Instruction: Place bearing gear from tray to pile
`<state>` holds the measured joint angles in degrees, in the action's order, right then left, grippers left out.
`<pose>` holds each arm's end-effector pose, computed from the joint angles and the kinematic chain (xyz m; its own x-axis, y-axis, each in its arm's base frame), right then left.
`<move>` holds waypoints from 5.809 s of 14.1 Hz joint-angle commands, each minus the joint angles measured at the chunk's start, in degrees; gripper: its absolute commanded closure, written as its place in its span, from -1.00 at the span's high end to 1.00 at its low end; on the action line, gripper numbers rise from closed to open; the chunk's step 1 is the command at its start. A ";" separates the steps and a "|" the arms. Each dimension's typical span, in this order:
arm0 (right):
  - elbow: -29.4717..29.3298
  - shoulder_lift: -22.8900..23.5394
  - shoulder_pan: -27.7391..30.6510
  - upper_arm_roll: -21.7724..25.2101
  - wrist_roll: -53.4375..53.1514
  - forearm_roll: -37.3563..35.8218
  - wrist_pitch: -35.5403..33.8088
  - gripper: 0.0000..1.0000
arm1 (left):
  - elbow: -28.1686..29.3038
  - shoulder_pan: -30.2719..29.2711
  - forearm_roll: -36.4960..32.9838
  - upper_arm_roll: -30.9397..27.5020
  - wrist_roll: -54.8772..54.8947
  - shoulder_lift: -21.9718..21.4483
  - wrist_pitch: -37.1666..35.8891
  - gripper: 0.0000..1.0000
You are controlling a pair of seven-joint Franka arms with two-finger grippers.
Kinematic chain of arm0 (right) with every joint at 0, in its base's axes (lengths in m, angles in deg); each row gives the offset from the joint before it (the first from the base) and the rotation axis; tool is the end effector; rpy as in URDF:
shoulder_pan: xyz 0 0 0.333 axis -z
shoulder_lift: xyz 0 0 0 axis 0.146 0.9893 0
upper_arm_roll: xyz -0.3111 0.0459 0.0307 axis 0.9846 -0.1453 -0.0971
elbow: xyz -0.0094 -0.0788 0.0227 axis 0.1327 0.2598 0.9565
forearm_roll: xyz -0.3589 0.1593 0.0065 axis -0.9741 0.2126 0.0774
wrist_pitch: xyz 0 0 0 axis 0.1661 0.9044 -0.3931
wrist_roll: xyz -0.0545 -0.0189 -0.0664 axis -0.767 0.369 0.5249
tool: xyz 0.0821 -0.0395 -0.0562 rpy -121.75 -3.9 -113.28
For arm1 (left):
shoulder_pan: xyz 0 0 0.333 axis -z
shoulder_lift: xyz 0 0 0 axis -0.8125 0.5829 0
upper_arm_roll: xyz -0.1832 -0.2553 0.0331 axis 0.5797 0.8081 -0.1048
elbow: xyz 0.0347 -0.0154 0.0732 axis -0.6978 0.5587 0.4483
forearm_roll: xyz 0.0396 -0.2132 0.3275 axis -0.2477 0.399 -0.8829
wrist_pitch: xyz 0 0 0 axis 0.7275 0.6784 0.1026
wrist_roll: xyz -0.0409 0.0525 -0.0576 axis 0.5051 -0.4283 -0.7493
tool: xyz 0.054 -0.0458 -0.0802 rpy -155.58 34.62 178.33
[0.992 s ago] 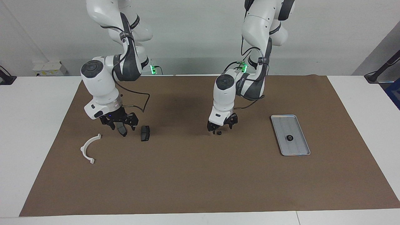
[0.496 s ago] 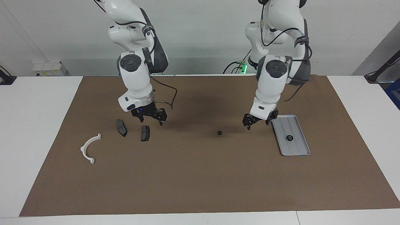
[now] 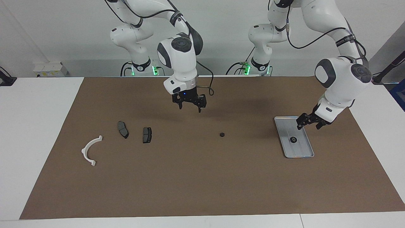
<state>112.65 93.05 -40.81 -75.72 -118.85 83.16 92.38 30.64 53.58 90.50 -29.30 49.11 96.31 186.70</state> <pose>0.5012 0.3395 0.4321 0.9512 -0.3040 0.0520 -0.3000 -0.9511 -0.0733 0.6164 0.0291 0.4165 0.9977 -0.0625 0.0264 -0.0641 -0.9956 0.0685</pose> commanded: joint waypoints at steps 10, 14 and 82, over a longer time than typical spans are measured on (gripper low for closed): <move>-24.27 20.17 -7.12 0.44 -11.32 -3.86 -8.80 1.00 | 3.91 2.96 1.10 0.31 0.13 4.81 11.68 1.00; -32.82 29.15 -7.66 0.44 -15.11 -5.10 -9.16 1.00 | 5.58 3.23 -0.31 0.22 -0.14 4.46 12.12 1.00; -13.93 21.60 36.55 0.62 62.22 -3.25 5.33 -1.00 | -6.53 27.91 -5.06 -0.05 -45.47 13.59 9.85 -1.00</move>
<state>97.83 113.91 -5.72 -74.18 -59.02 79.81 95.23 29.16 78.67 86.44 -28.19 7.47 108.14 200.99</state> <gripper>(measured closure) 0.767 0.652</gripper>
